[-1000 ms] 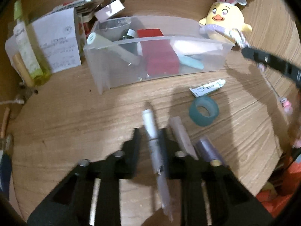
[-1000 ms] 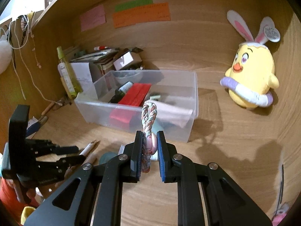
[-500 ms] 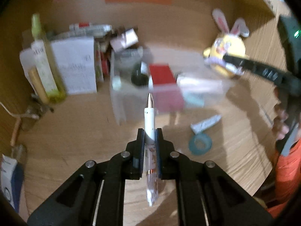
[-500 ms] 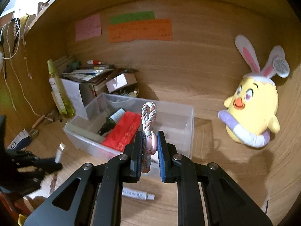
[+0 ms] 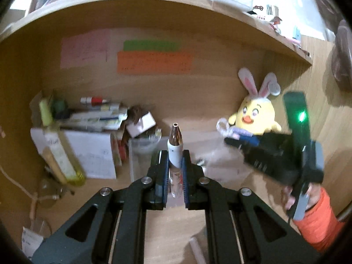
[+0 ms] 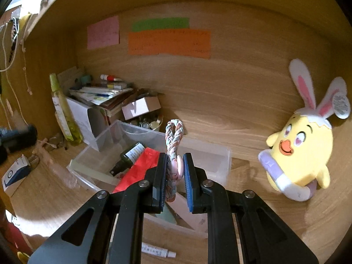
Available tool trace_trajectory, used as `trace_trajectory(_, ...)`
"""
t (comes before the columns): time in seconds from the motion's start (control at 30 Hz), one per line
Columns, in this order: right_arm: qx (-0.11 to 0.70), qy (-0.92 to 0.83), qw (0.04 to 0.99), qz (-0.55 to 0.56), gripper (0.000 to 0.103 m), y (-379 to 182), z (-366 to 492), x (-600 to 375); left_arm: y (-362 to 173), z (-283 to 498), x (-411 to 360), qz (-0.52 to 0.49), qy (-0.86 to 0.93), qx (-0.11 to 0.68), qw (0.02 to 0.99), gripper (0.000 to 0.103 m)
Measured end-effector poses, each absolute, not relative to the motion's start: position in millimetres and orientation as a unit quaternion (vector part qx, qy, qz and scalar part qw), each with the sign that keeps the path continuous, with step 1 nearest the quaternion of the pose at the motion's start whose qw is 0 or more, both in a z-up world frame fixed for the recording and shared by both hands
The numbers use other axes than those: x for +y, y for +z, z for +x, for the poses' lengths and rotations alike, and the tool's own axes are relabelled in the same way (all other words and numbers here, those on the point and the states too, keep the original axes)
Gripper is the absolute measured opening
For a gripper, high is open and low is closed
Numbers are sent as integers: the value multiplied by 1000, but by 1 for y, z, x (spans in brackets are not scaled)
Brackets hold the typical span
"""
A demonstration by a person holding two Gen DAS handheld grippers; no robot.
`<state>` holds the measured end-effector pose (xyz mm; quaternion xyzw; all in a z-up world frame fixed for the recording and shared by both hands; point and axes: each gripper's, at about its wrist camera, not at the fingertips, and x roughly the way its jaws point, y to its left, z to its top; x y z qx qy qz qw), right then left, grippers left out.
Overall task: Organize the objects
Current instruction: 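Carry the white pen and braided bracelet into the clear box and release both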
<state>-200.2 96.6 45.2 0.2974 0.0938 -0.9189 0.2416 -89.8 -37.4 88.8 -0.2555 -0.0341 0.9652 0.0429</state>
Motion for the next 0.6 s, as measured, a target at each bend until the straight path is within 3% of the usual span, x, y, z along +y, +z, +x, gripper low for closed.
trace_trajectory(0.6, 130, -886, 247, 370, 13, -19, -236, 78, 34, -199, -41, -376, 918, -106, 72, 12)
